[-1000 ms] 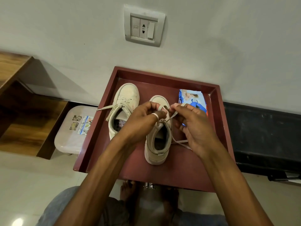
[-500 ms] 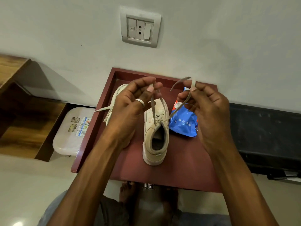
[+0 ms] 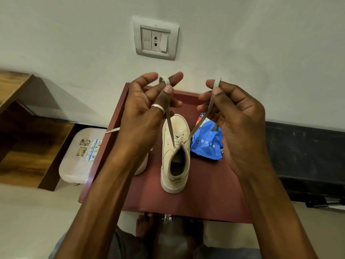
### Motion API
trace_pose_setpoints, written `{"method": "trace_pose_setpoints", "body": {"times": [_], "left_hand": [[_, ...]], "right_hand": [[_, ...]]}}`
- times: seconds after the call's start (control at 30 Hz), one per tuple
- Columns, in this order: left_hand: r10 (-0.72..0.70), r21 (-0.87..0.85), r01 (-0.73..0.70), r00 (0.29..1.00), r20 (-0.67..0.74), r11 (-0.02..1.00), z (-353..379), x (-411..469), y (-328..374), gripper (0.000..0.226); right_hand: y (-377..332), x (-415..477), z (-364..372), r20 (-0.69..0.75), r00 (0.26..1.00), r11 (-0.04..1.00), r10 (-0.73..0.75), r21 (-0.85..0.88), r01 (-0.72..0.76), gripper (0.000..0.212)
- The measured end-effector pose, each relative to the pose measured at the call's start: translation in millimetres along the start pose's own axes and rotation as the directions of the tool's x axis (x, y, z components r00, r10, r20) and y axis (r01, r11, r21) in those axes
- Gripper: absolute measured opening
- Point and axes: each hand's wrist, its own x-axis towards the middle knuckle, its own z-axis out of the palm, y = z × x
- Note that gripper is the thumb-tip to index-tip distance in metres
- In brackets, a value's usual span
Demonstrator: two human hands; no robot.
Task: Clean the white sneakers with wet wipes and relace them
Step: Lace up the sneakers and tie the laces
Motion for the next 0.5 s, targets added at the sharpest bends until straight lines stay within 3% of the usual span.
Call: {"method": "trace_pose_setpoints", "body": {"times": [0.17, 0.5], "left_hand": [[-0.035, 0.005, 0.035, 0.999, -0.003, 0.999, 4, -4, 10, 0.029], [-0.035, -0.129, 0.035, 0.999, -0.002, 0.991, 4, -7, 18, 0.014]], "right_hand": [[-8, -3, 2, 0.002, 1.000, 1.000, 0.020, -0.012, -0.020, 0.022], [-13, -6, 9, 0.017, 0.999, 0.993, 0.034, -0.117, -0.031, 0.017]]}}
